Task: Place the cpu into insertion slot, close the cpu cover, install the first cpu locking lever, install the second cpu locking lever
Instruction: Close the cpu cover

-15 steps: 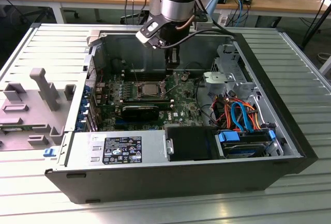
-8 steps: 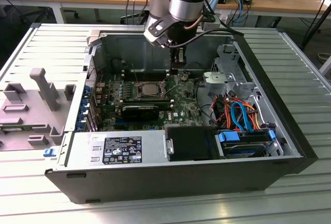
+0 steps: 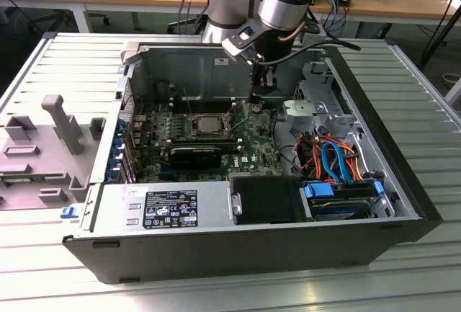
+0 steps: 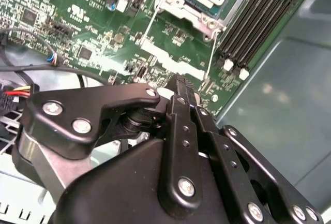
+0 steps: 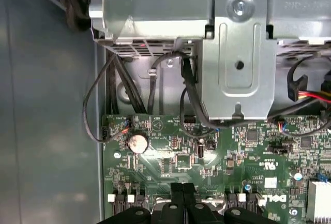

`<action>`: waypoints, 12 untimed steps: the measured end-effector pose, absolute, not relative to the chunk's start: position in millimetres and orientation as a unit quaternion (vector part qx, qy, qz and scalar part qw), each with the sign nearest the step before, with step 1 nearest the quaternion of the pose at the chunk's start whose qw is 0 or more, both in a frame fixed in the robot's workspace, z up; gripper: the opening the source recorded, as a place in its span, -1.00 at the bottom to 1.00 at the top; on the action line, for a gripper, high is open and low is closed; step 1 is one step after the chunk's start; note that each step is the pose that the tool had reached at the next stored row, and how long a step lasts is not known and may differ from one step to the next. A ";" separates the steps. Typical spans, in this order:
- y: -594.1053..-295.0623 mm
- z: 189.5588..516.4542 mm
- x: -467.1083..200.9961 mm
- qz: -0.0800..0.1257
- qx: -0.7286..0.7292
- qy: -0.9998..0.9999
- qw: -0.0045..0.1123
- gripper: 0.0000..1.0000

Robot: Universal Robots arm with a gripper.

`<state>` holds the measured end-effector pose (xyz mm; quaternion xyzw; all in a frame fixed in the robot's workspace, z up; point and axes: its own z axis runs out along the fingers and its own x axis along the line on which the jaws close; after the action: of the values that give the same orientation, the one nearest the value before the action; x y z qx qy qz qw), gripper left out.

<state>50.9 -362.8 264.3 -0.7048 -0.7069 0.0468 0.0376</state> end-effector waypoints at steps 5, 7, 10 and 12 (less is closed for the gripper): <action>-362.8 262.1 63.5 0.058 -0.699 -0.711 0.048 -0.79; -362.9 258.3 63.9 0.060 -0.697 -0.712 0.050 -0.79; -363.6 252.0 63.9 0.061 -0.694 -0.716 0.050 -0.79; -364.2 250.0 63.9 0.061 -0.690 -0.720 0.050 -0.79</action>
<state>63.9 -364.2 250.0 -0.6896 -0.7199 0.0611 0.0500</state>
